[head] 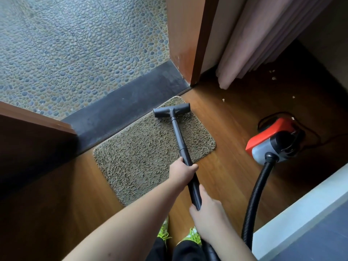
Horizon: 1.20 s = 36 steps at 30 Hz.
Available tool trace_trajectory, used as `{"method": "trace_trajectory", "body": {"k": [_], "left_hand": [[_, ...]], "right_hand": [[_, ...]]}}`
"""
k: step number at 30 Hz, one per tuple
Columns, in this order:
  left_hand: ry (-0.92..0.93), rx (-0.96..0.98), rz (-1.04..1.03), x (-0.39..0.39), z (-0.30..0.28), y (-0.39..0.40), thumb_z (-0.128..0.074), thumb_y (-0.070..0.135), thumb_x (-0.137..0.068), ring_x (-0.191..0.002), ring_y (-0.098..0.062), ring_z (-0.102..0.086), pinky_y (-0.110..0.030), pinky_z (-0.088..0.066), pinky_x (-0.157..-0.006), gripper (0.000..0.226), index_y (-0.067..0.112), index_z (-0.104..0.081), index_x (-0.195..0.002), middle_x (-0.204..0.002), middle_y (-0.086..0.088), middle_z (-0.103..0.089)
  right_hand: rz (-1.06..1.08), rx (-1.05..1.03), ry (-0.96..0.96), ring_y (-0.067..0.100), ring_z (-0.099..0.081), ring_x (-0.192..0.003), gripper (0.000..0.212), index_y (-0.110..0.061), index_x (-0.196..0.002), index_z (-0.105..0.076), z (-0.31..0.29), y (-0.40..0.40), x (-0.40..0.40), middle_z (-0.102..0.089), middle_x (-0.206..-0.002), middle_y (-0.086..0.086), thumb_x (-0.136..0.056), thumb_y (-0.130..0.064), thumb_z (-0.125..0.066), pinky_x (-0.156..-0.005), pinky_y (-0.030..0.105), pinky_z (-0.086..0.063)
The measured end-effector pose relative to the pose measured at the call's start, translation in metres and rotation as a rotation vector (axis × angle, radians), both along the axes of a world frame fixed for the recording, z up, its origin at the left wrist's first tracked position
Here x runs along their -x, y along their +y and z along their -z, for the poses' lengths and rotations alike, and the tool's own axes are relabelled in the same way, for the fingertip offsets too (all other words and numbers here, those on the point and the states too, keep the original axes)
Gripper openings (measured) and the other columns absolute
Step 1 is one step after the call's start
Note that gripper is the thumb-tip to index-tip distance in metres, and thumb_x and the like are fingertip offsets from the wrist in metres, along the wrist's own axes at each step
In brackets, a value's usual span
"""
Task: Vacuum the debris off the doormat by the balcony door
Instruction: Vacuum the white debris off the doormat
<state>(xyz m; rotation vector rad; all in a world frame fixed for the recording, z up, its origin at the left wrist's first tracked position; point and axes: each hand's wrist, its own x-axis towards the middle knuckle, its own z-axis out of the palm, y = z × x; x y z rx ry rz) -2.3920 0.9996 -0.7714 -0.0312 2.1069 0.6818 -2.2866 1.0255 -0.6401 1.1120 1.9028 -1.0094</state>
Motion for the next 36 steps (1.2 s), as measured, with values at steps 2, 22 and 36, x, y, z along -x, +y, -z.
{"method": "trace_trajectory", "body": {"k": [2, 22, 36], "left_hand": [[-0.002, -0.005, 0.009, 0.019, 0.002, 0.009, -0.066, 0.033, -0.082, -0.073, -0.016, -0.06, -0.022, -0.044, -0.051, 0.022, 0.018, -0.057, -0.096, -0.088, -0.001, -0.065], [-0.034, 0.035, 0.018, 0.035, 0.009, 0.021, -0.069, 0.038, -0.079, -0.079, -0.018, -0.068, -0.027, -0.058, -0.059, 0.035, 0.015, -0.065, -0.105, -0.092, -0.003, -0.07], [-0.048, 0.014, 0.008, -0.019, 0.002, 0.0, -0.066, 0.035, -0.077, -0.081, -0.018, -0.067, -0.029, -0.058, -0.065, 0.03, 0.016, -0.062, -0.1, -0.089, -0.002, -0.068]], "right_hand": [[0.002, -0.016, 0.01, 0.027, -0.06, -0.104, 0.067, -0.029, -0.153, -0.014, 0.008, 0.006, 0.016, -0.057, -0.122, 0.008, -0.094, -0.035, -0.045, -0.082, 0.031, -0.049], [0.005, -0.007, 0.024, 0.029, -0.061, -0.101, 0.065, -0.026, -0.152, -0.017, 0.013, 0.015, 0.029, -0.059, -0.119, 0.011, -0.095, -0.032, -0.046, -0.077, 0.03, -0.047], [0.032, 0.031, -0.026, 0.023, -0.057, -0.092, 0.068, -0.034, -0.153, -0.012, -0.005, -0.001, -0.017, -0.06, -0.116, 0.004, -0.093, -0.036, -0.044, -0.077, 0.029, -0.044]]}}
